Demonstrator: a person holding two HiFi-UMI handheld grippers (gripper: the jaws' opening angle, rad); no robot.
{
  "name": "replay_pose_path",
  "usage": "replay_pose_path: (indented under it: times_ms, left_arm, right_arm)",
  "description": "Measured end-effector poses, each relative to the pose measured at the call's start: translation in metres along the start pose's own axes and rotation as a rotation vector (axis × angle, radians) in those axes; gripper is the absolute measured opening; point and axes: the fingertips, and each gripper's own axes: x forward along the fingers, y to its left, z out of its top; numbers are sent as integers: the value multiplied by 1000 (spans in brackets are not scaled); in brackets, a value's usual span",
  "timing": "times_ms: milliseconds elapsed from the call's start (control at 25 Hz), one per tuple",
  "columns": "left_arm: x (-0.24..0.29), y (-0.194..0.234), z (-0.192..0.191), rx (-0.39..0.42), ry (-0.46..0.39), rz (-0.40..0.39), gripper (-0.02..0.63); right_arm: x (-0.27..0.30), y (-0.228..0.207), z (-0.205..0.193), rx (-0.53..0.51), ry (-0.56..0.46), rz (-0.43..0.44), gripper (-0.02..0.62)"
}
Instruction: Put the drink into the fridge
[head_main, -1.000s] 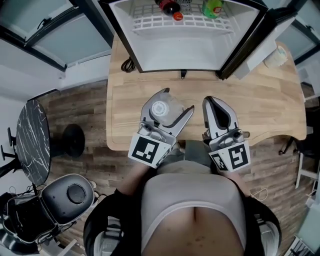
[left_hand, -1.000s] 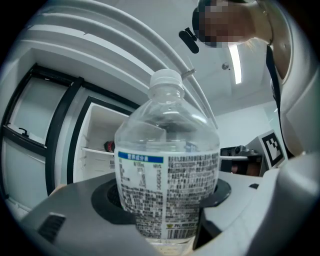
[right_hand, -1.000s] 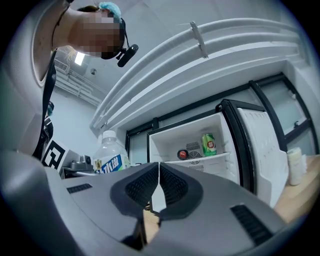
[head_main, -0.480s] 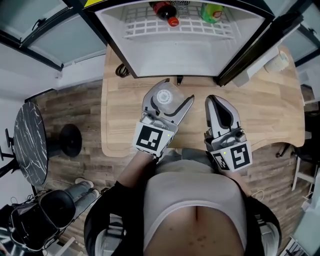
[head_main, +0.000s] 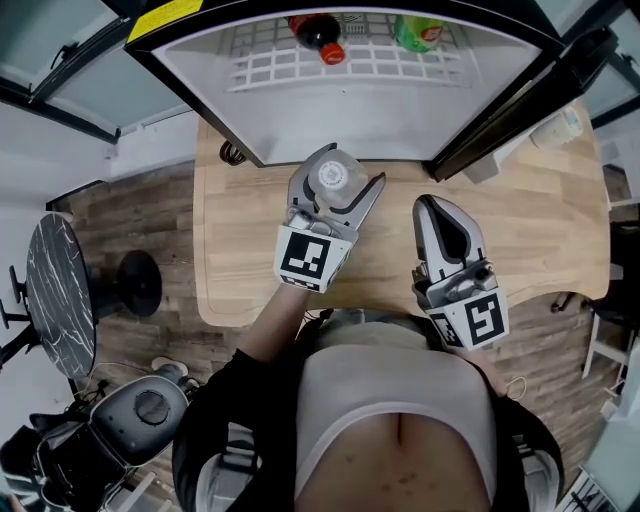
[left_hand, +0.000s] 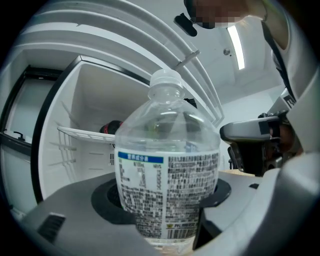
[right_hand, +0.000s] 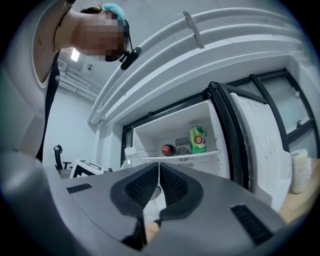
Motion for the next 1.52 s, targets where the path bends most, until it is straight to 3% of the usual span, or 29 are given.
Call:
replay_pose_path:
  times_ms: [840,1040,1520]
  left_arm:
    - [92,36,-52,-8,31,25,333]
    - [107,44,-64,18,51,38,333]
    - [138,60,-90,-9,95,75,333]
  right_arm:
    - [-8,-38,-9,-8,49,-65,31]
    - [-5,-42,-8,-9,45,-62,31]
    - [-1,-52,-13,4,64,-63,31]
